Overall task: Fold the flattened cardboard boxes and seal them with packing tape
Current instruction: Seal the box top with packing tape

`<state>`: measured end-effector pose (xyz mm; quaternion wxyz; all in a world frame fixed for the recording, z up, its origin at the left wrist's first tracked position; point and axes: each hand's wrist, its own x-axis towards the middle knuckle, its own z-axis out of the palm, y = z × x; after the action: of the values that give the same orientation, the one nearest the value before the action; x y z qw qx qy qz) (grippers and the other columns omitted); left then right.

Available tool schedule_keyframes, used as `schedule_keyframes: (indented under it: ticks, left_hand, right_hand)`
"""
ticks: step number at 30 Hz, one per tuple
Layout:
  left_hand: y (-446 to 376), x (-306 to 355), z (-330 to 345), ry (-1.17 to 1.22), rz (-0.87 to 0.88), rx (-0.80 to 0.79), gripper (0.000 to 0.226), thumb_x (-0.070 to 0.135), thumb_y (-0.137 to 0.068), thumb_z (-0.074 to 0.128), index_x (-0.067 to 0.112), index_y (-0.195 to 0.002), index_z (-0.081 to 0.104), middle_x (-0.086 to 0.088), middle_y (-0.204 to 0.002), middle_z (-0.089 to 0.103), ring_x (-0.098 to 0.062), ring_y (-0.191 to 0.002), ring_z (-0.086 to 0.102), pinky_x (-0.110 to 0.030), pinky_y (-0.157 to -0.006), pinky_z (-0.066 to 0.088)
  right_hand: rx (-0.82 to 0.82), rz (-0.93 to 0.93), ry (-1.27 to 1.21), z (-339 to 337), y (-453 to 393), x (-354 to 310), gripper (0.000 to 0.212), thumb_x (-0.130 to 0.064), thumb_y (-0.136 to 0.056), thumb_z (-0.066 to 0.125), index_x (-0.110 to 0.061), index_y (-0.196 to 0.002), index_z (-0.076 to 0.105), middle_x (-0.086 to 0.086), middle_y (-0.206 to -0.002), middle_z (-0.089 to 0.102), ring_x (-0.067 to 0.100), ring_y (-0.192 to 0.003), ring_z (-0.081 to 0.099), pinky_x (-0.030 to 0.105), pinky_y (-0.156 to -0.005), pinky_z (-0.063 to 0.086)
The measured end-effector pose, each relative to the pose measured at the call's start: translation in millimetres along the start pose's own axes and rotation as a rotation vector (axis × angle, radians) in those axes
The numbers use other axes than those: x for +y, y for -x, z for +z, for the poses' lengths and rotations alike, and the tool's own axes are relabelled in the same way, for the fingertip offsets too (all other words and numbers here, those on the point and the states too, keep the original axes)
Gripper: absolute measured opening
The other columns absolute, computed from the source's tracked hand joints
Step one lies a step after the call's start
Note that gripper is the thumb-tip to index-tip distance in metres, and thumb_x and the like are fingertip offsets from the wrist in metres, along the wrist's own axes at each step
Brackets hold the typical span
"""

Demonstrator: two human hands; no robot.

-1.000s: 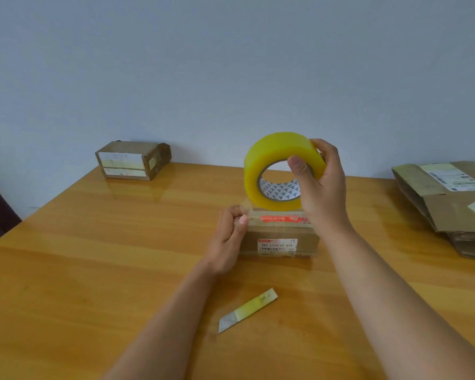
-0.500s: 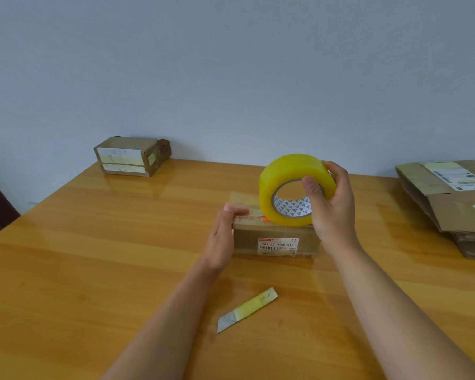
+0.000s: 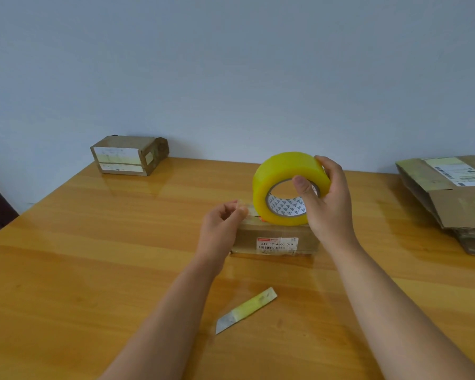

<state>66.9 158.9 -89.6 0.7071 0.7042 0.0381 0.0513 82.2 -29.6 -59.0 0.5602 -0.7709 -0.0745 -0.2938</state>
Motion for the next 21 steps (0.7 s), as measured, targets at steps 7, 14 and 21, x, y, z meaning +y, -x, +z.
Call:
schedule_keyframes:
  ticks: [7, 14, 21]
  left_hand:
    - [1, 16, -3, 0.02, 0.023, 0.122, 0.025, 0.018, -0.1, 0.054, 0.004, -0.087, 0.072, 0.012, -0.067, 0.065, 0.01, -0.052, 0.055, -0.005, -0.05, 0.041]
    - [0, 21, -6, 0.165, -0.093, 0.101, 0.034, 0.014, -0.1, 0.044, 0.012, -0.085, 0.074, -0.001, -0.082, 0.06, -0.015, -0.074, 0.054, -0.028, -0.066, 0.042]
    - [-2, 22, -10, 0.211, -0.148, 0.043, 0.045, 0.048, -0.096, 0.056, 0.008, -0.08, 0.067, 0.002, -0.063, 0.058, -0.01, -0.06, 0.054, -0.032, -0.071, 0.043]
  right_hand:
    - [-0.053, 0.047, -0.027, -7, -1, 3, 0.071, -0.042, -0.079, 0.081, -0.031, -0.138, 0.042, -0.001, -0.134, 0.052, 0.015, -0.12, 0.054, 0.031, -0.098, 0.047]
    - [-0.087, 0.091, -0.026, -14, 7, 15, 0.065, -0.011, -0.086, 0.075, -0.025, -0.139, 0.04, -0.012, -0.115, 0.057, -0.003, -0.097, 0.058, 0.013, -0.08, 0.049]
    - [-0.184, 0.055, 0.061, -12, 7, 17, 0.066, -0.019, -0.09, 0.071, -0.035, -0.143, 0.035, -0.02, -0.096, 0.057, -0.004, -0.082, 0.06, 0.007, -0.069, 0.048]
